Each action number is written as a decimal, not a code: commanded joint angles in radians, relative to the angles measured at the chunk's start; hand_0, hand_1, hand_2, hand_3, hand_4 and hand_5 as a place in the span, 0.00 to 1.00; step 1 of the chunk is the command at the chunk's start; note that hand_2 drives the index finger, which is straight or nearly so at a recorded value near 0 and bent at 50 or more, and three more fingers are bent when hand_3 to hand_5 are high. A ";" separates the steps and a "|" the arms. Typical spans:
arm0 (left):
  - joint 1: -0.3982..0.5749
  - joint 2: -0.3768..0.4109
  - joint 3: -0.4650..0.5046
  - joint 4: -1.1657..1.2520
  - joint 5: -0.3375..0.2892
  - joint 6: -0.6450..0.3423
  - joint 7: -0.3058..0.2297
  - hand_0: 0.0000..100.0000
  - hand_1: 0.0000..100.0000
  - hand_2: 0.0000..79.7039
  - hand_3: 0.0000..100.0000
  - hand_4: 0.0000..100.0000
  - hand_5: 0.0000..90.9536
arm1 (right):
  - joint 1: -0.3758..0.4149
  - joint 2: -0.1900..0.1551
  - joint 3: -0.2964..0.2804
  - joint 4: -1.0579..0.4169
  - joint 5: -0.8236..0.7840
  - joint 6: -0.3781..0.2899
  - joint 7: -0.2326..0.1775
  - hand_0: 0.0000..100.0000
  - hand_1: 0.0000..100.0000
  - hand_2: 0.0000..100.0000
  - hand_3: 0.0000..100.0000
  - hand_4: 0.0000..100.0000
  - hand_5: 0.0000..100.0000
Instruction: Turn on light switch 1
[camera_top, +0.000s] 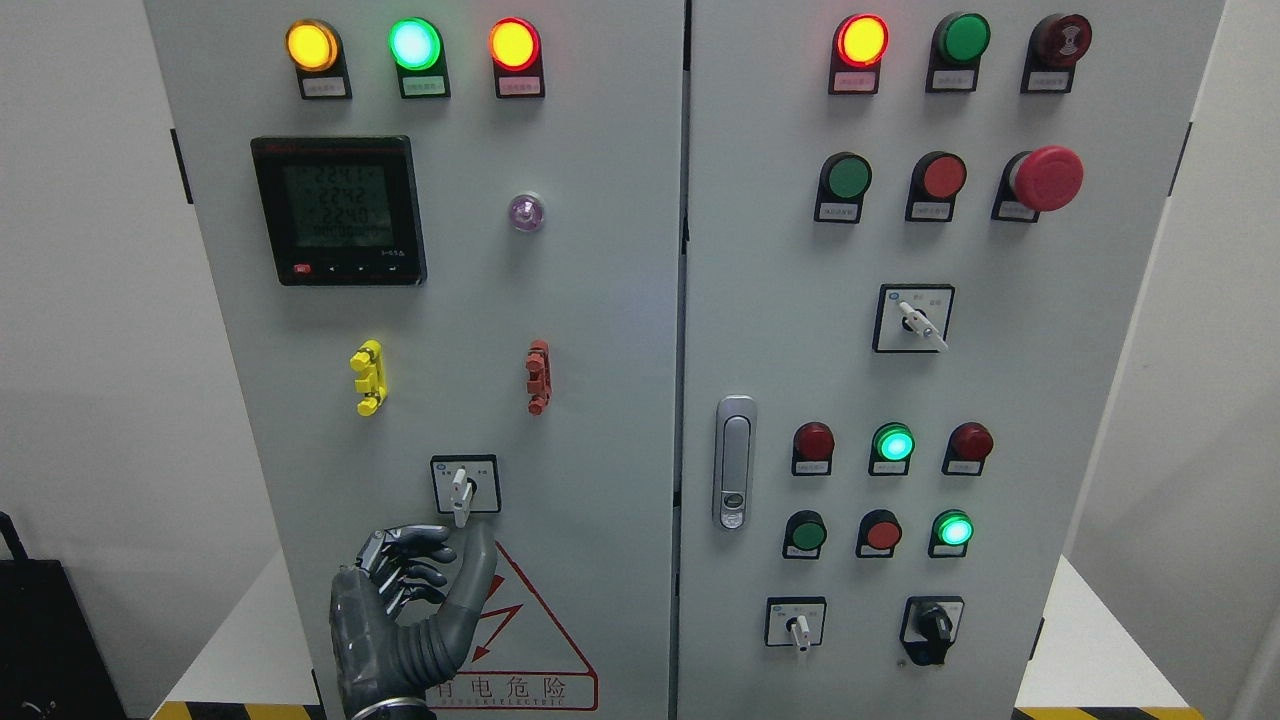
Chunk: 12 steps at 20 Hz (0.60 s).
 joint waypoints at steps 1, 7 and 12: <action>-0.017 -0.006 0.018 0.006 0.001 0.007 0.000 0.09 0.68 0.67 0.70 0.76 0.74 | 0.000 0.000 0.000 0.000 0.000 0.000 -0.001 0.05 0.00 0.00 0.00 0.00 0.00; -0.034 -0.009 0.018 0.006 0.001 0.031 0.000 0.10 0.68 0.67 0.70 0.76 0.74 | 0.000 0.000 0.000 0.000 0.000 0.000 0.001 0.05 0.00 0.00 0.00 0.00 0.00; -0.053 -0.011 0.018 0.006 0.001 0.047 -0.002 0.11 0.68 0.68 0.70 0.77 0.74 | 0.000 0.000 0.000 0.000 0.000 0.000 -0.001 0.05 0.00 0.00 0.00 0.00 0.00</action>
